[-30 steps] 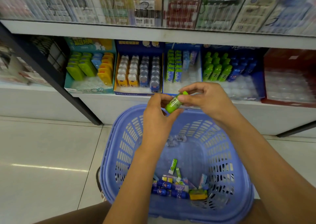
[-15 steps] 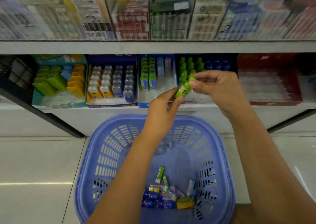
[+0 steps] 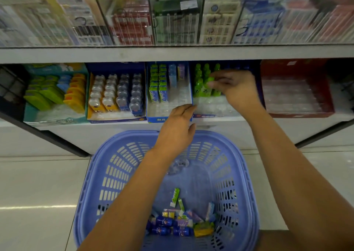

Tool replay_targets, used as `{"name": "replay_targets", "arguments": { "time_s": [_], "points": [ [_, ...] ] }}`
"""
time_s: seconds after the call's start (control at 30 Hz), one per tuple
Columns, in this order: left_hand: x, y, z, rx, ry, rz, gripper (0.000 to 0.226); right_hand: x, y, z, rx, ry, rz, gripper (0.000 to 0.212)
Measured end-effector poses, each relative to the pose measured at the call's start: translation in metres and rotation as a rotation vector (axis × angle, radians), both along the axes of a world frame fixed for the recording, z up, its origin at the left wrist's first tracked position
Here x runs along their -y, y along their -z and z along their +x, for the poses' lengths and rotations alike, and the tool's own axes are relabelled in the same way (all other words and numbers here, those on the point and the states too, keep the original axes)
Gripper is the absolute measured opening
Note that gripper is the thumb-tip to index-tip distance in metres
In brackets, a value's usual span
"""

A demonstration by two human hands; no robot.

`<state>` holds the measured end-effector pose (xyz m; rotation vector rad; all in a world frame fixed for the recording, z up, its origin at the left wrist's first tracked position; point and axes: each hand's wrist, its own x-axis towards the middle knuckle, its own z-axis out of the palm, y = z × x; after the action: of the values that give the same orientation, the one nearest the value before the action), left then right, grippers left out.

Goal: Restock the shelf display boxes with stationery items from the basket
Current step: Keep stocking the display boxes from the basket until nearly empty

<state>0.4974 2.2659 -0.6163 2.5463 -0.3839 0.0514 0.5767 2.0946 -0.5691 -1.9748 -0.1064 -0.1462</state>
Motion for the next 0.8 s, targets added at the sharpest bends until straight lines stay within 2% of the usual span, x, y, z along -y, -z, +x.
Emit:
{"name": "replay_targets", "arguments": {
  "time_s": [0.23,0.57,0.67,0.73,0.8],
  "points": [
    [-0.002,0.003,0.002,0.017,0.008,-0.007,0.053,-0.016,0.016,0.008,-0.039,-0.072,-0.2,0.028],
    [-0.003,-0.006,0.003,-0.02,0.032,-0.025,0.052,-0.027,0.005,0.005,-0.159,-0.092,-0.333,0.034],
    [-0.01,-0.004,-0.014,0.091,0.017,-0.159,0.041,-0.028,-0.004,-0.013,-0.055,-0.041,-0.411,0.036],
    [-0.021,0.014,-0.031,0.129,-0.037,-0.236,0.028,-0.029,0.001,-0.033,0.009,-0.012,-0.392,0.027],
    [-0.037,0.045,-0.048,-0.027,-0.084,-0.208,0.019,-0.04,0.023,-0.059,-0.138,-0.153,-0.501,0.02]
  ]
}}
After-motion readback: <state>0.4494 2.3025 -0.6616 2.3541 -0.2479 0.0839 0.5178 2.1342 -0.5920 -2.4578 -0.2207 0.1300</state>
